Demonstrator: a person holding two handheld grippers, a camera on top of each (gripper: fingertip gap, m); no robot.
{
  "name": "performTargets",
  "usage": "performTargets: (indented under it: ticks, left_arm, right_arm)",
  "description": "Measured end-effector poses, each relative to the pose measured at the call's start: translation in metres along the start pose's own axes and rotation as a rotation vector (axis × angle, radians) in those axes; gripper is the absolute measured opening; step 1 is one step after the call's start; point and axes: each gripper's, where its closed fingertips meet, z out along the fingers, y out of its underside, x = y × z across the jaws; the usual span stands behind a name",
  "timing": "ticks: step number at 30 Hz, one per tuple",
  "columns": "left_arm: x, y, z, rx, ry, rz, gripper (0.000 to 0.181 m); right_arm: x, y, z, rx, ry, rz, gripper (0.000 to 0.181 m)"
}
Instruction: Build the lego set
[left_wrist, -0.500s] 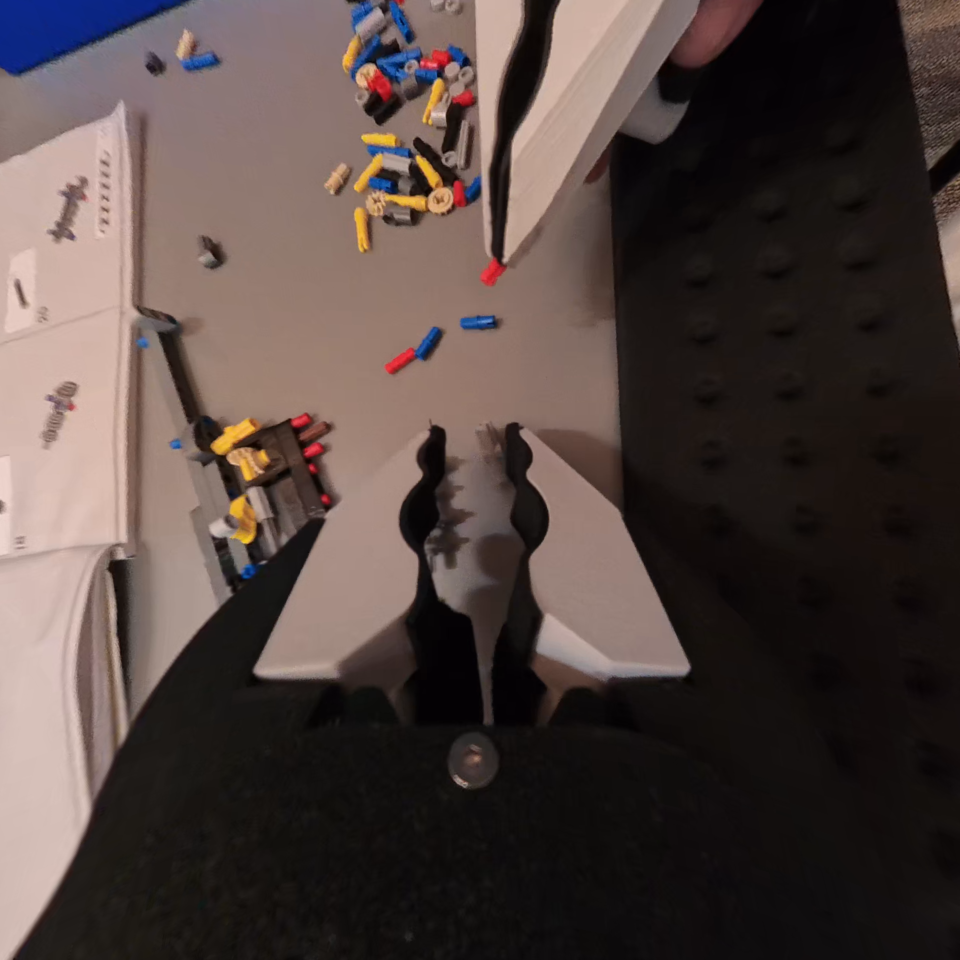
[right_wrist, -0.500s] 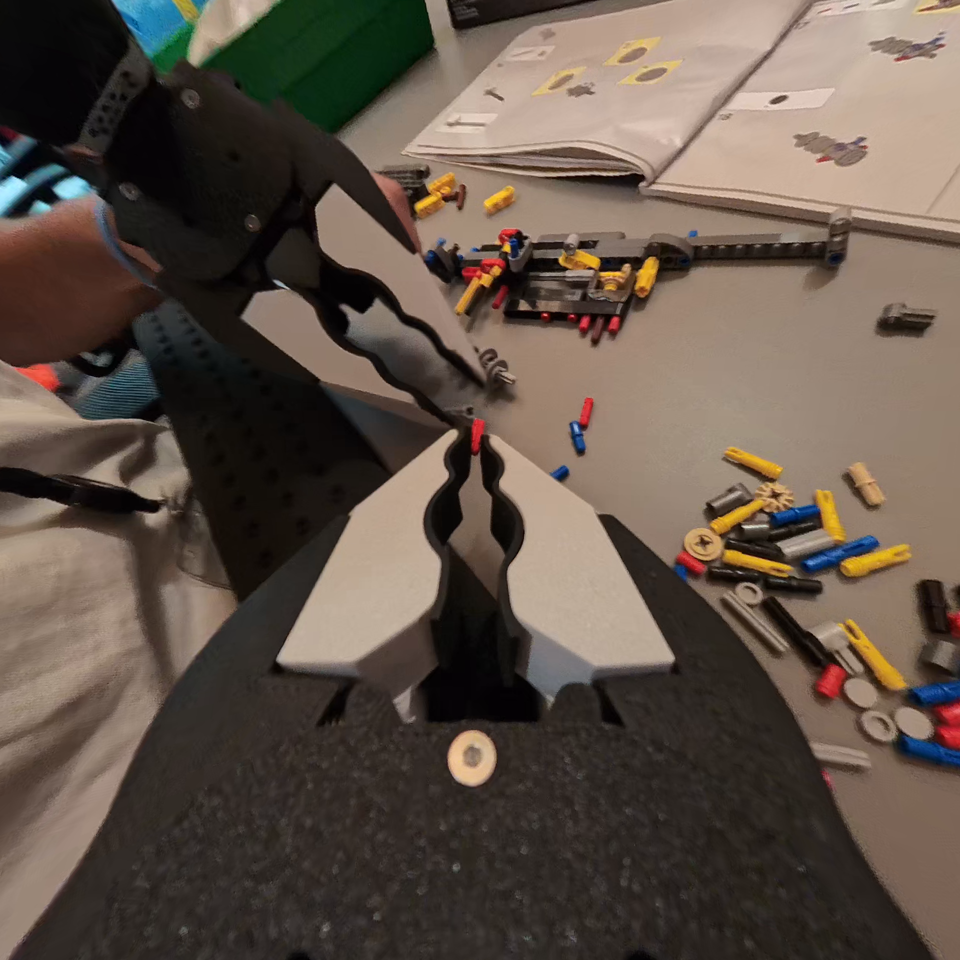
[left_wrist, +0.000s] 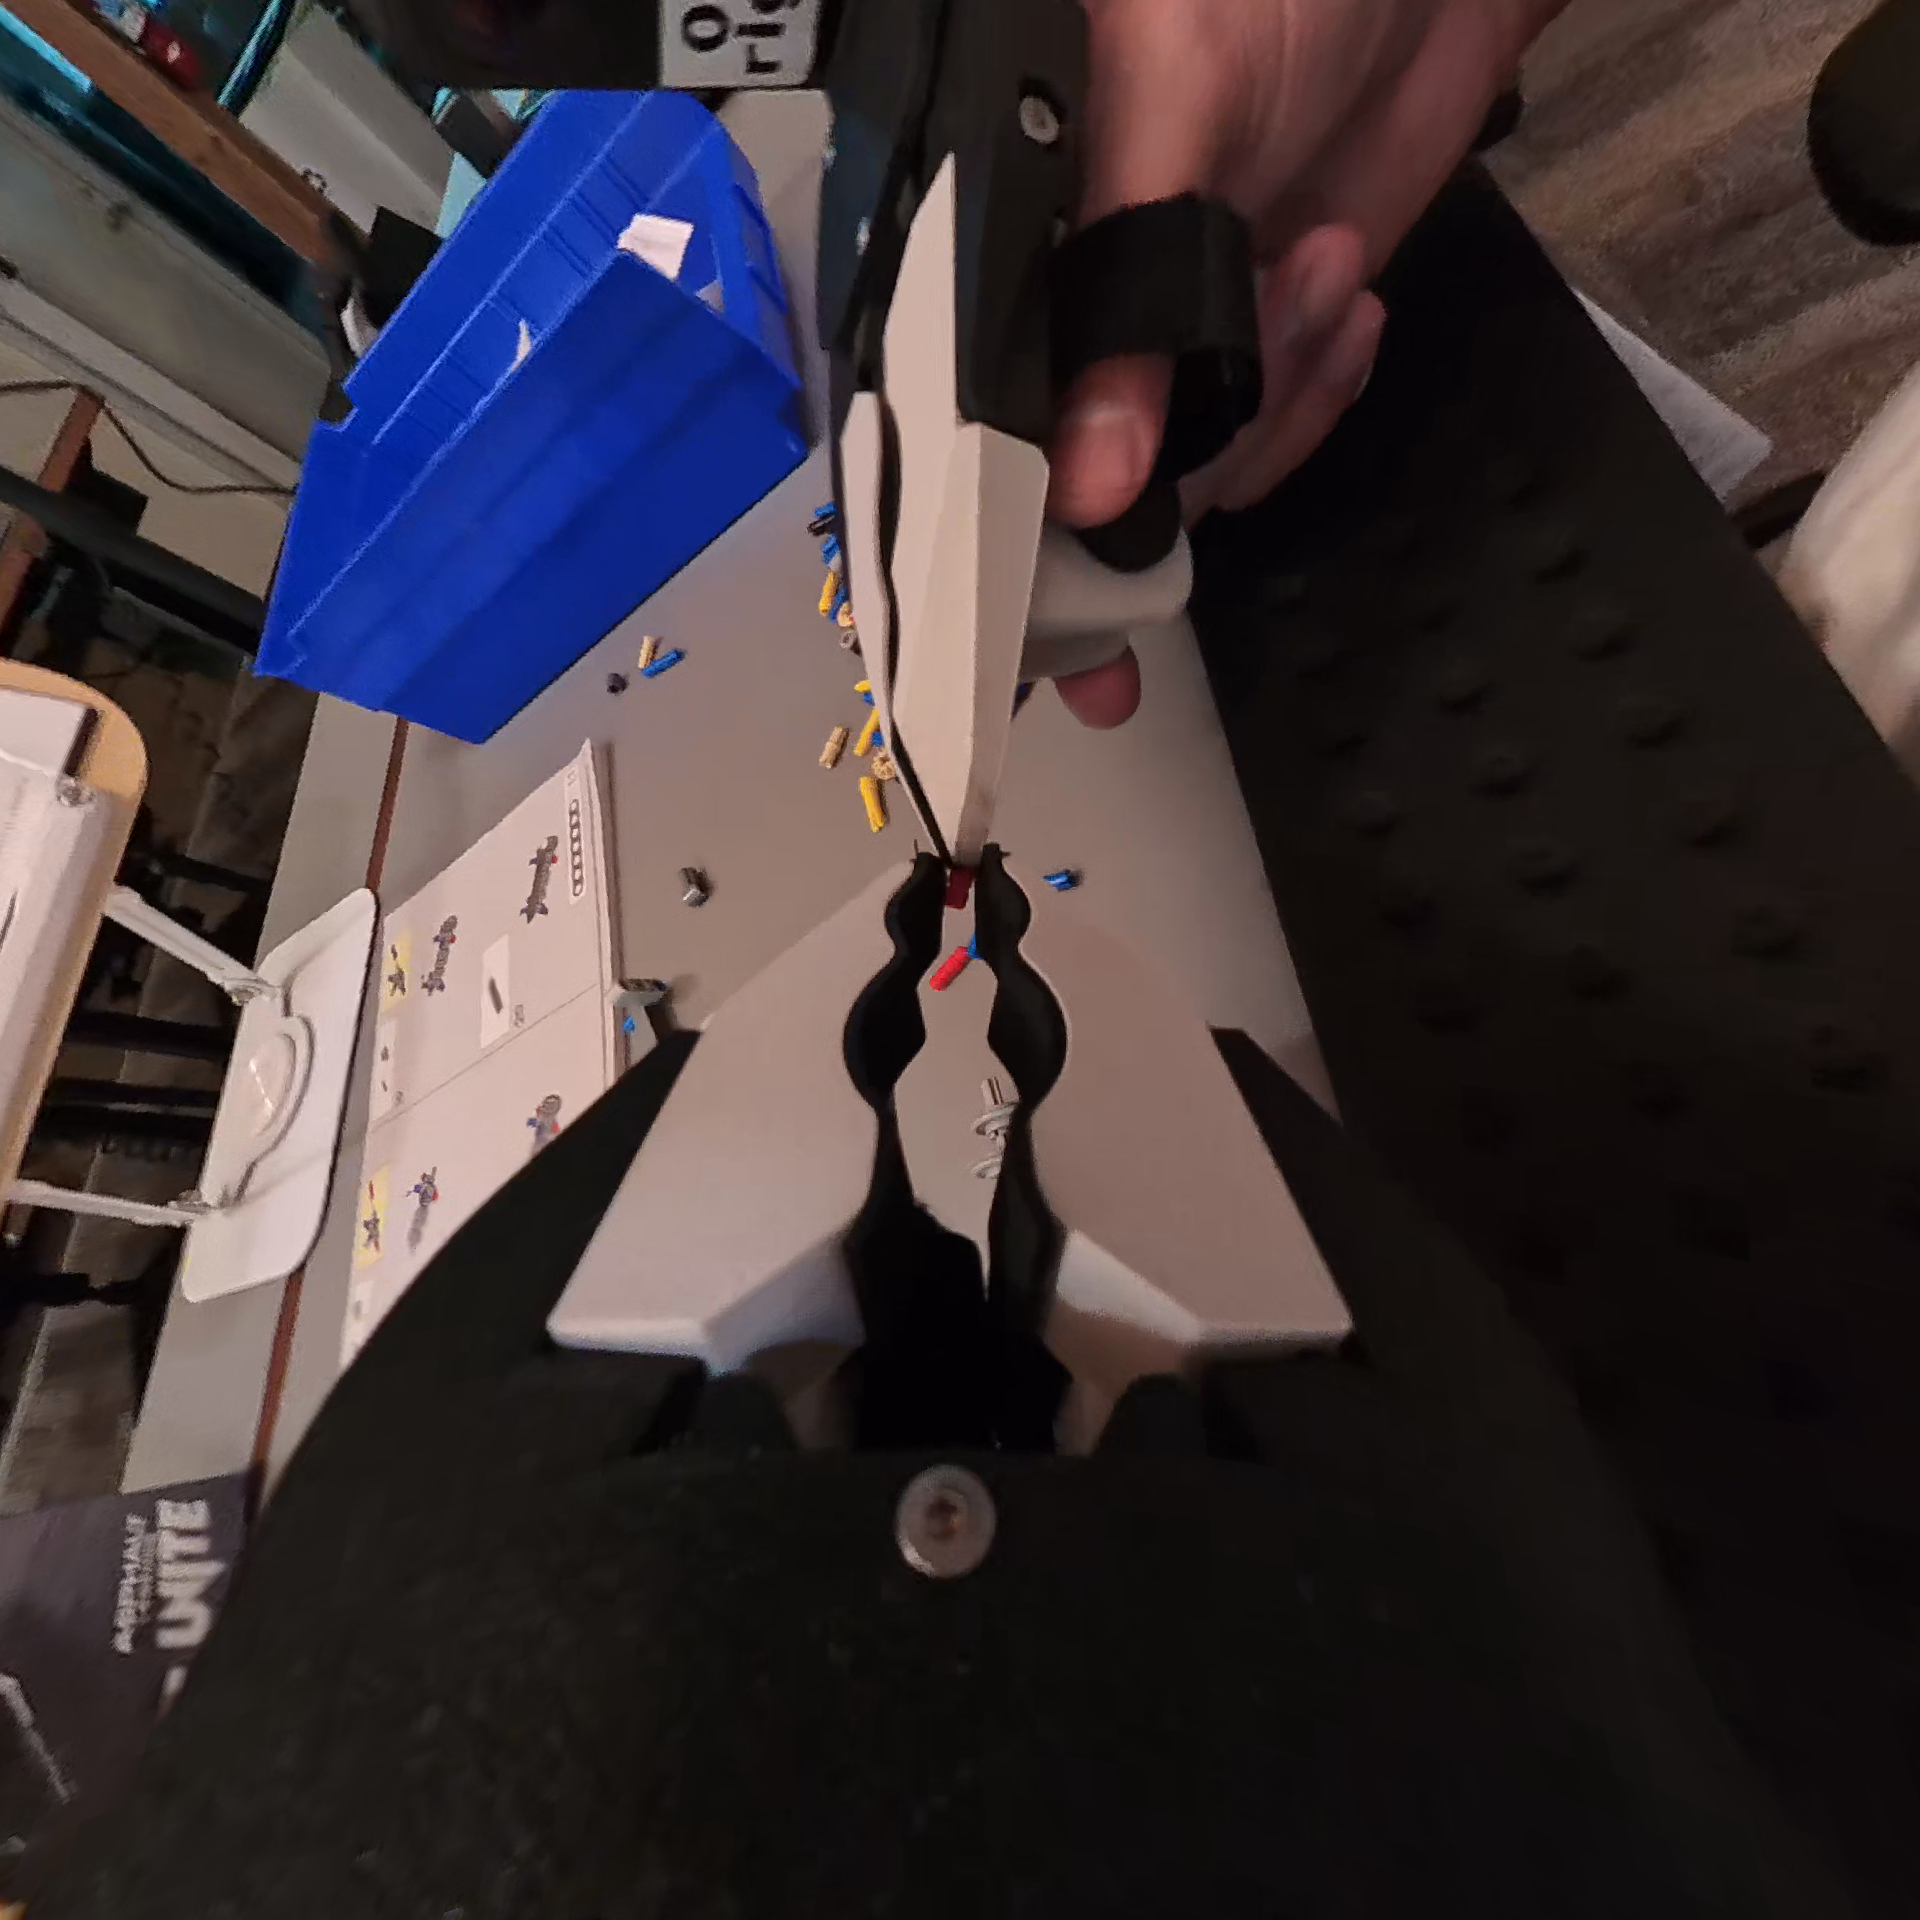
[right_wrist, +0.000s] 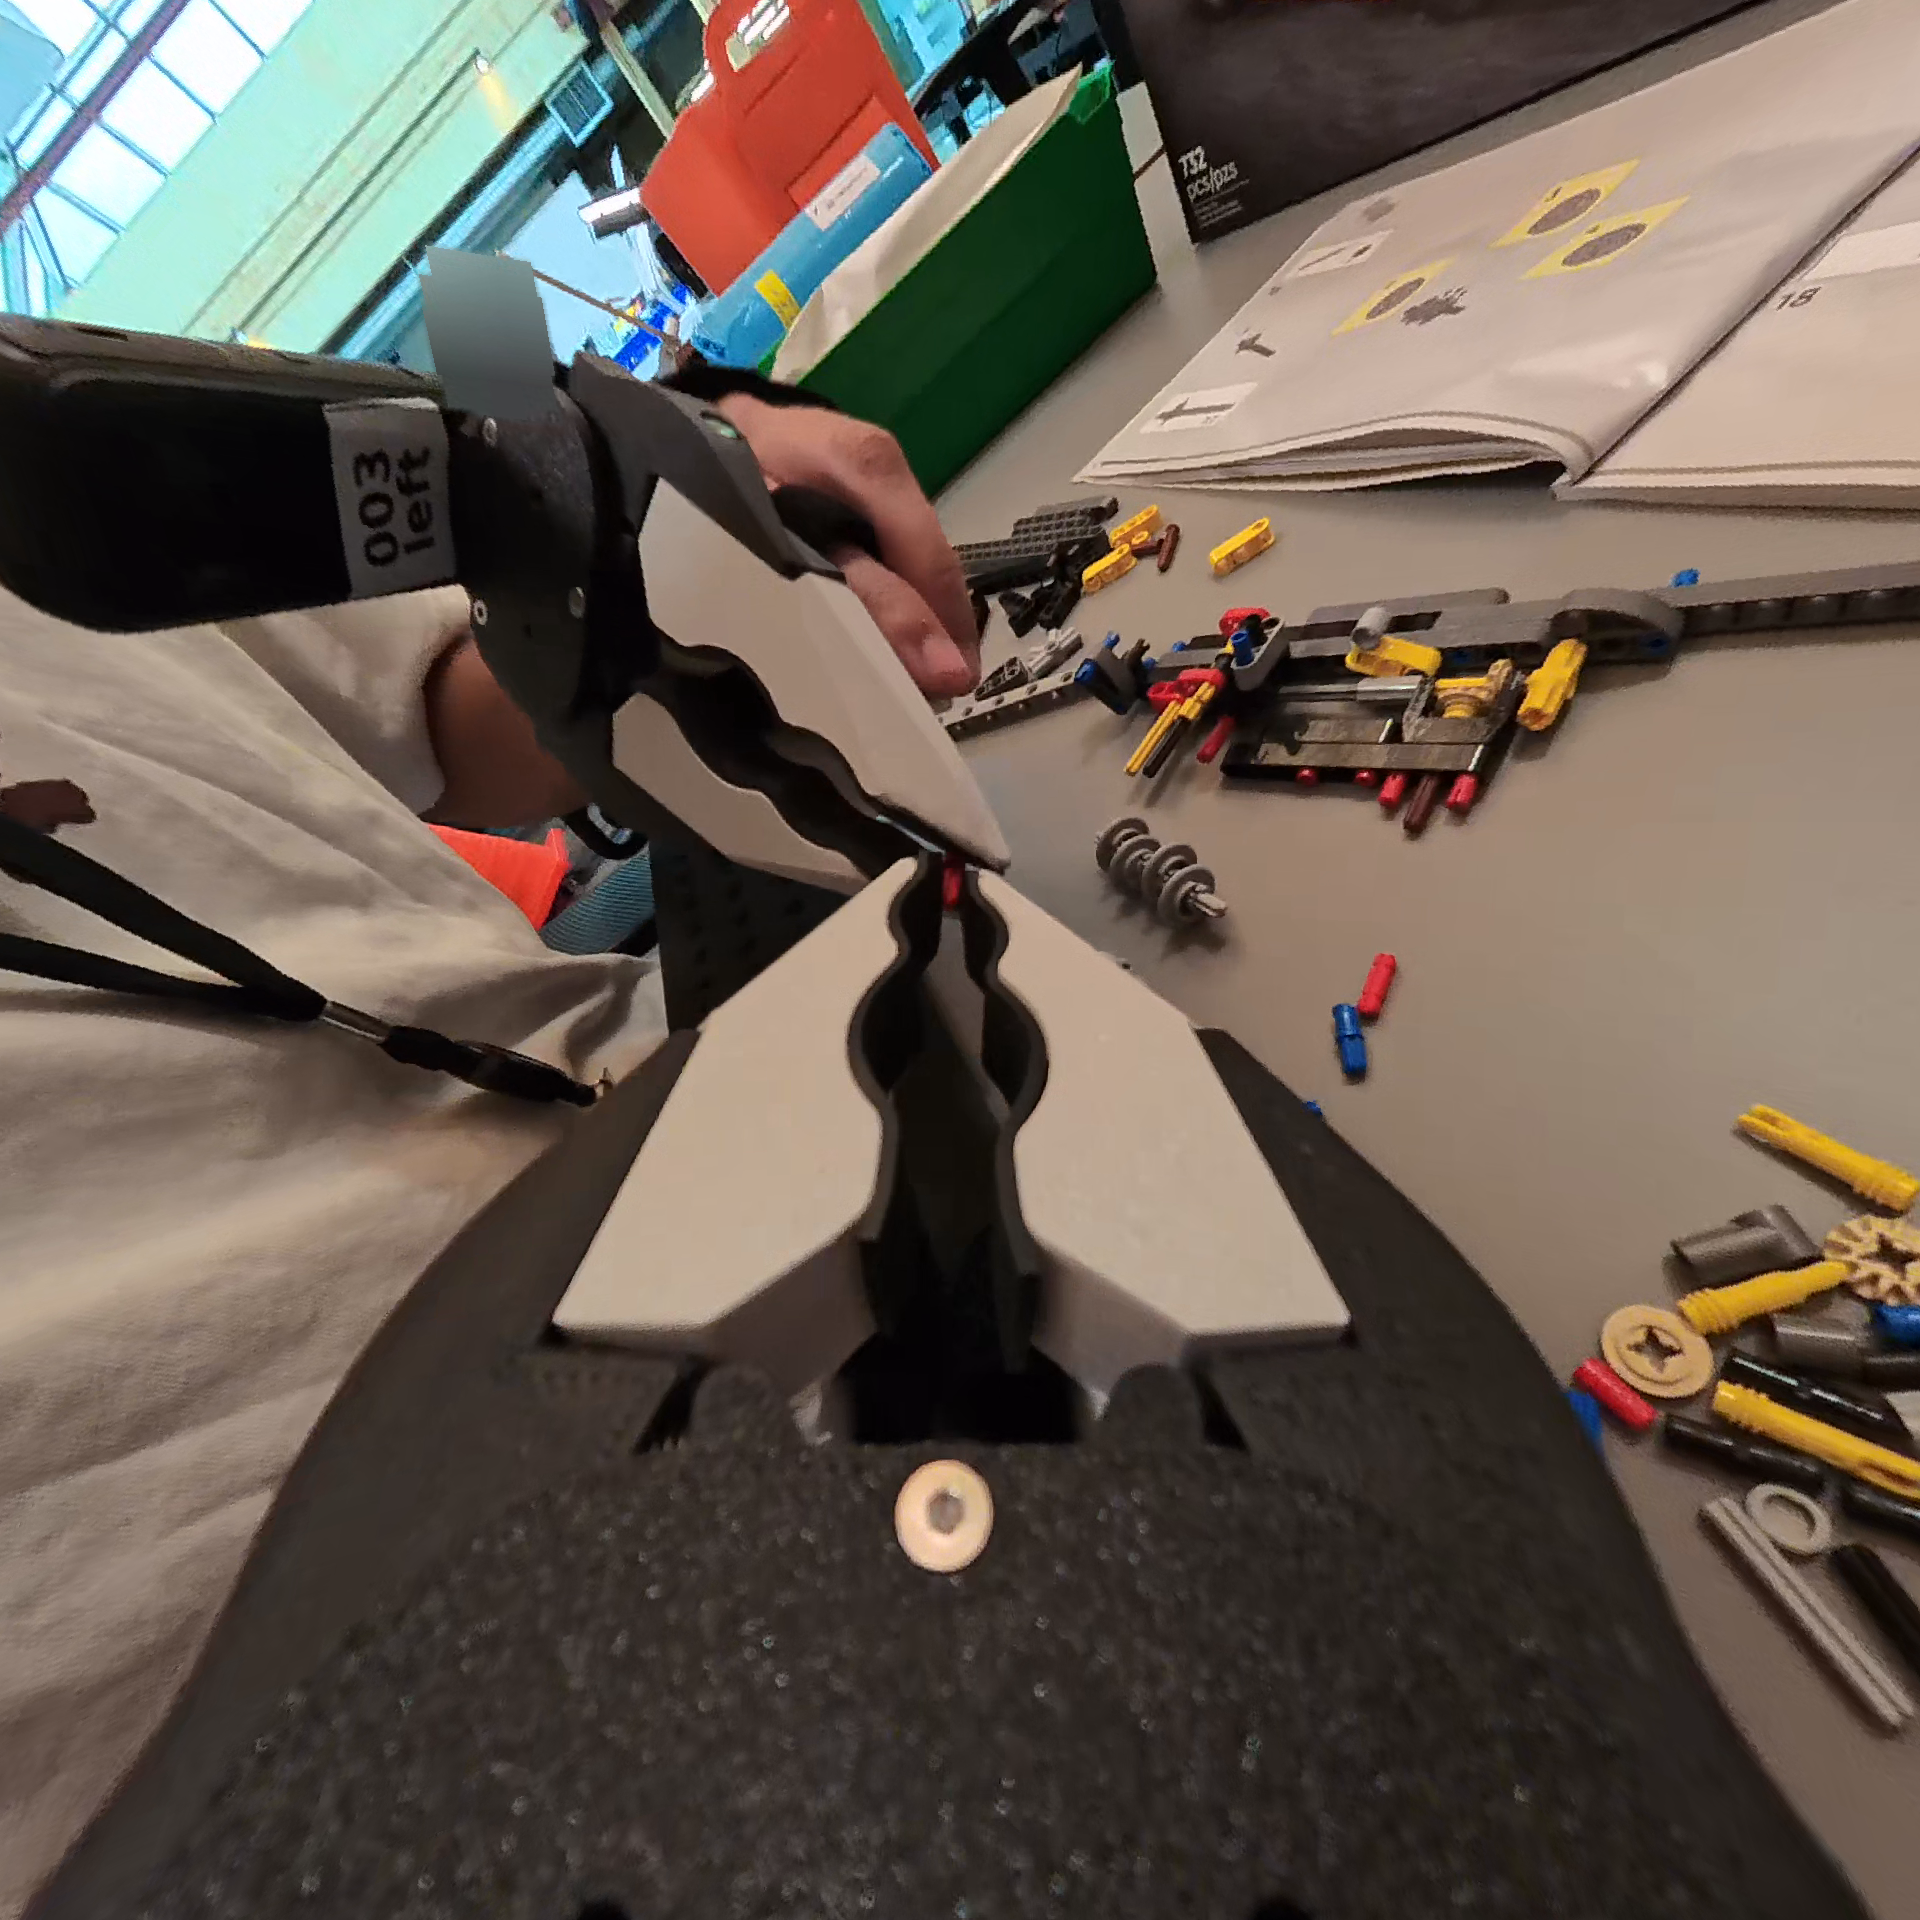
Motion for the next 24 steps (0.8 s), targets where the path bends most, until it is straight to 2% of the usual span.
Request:
performTargets:
  ticks: [5,10,17,19,22,24]
  left_arm:
    - [-0.007,0.004,0.005,-0.023,-0.056,-0.099,0.003]
    - [-0.011,0.003,0.007,-0.008,-0.113,-0.161,0.003]
    - [-0.016,-0.003,0.007,-0.032,-0.207,-0.07,0.003]
    - [-0.018,-0.004,0.006,-0.026,-0.226,-0.097,0.003]
    - [-0.021,-0.006,0.002,0.011,-0.242,-0.135,0.005]
    - [-0.022,-0.007,-0.001,0.016,-0.259,-0.076,0.003]
  right_arm:
    - [0.008,-0.006,-0.001,0.053,0.038,0.036,0.003]
    - [0.007,-0.01,-0.006,0.117,-0.001,0.086,0.007]
    - [0.008,-0.012,-0.009,0.136,0.002,0.09,0.003]
    - [0.008,-0.014,-0.01,0.144,0.004,0.084,0.002]
    - [0.005,-0.016,-0.012,0.165,-0.051,0.132,0.002]
    - [0.006,-0.018,-0.015,0.175,-0.059,0.15,0.002]
